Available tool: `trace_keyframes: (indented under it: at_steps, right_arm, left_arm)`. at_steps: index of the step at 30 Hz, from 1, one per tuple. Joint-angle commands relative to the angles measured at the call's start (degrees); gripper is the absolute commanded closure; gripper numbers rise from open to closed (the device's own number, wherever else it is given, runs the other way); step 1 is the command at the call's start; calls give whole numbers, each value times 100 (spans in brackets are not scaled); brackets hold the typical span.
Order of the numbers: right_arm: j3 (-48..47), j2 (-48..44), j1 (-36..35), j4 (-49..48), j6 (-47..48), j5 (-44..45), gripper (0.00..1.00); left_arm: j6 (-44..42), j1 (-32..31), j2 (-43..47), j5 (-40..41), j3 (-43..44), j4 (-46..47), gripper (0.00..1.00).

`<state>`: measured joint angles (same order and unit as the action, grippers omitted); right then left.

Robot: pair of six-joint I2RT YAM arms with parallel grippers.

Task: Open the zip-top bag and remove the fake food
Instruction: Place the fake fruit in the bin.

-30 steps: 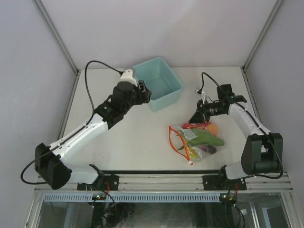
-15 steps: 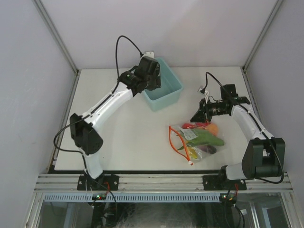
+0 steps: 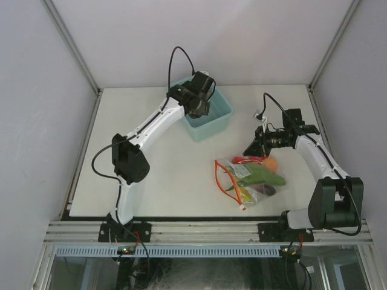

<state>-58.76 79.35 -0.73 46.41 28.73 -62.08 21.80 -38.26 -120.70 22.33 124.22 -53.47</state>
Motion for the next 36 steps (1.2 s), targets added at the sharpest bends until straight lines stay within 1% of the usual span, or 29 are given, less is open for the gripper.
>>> trace_keyframes:
  at_steps: [1, 19, 23, 30, 32, 35, 36]
  right_arm:
    - [-4, -183, 33, -164, 9, -195, 97]
    - [-10, -191, 37, -149, 17, -217, 97]
    - [-9, -192, 34, -133, 27, -208, 97]
    - [-5, -183, 33, -125, 23, -213, 97]
    - [-4, -183, 42, -126, 32, -209, 97]
    - [-5, -174, 38, -120, 37, -201, 97]
    - [-11, -170, 35, -116, 46, -203, 97]
  left_arm:
    - [-170, 20, -68, 117, 420, 7, 100]
    - [-106, 63, -404, 18, 487, 46, 100]
    - [-99, 81, -433, 0, 481, 47, 97]
    - [-74, 124, -444, 1, 465, 57, 85]
    - [-67, 133, -453, -1, 455, 57, 76]
    - [-47, 141, -462, -19, 452, 61, 66]
    - [-37, 143, -463, -18, 453, 65, 61]
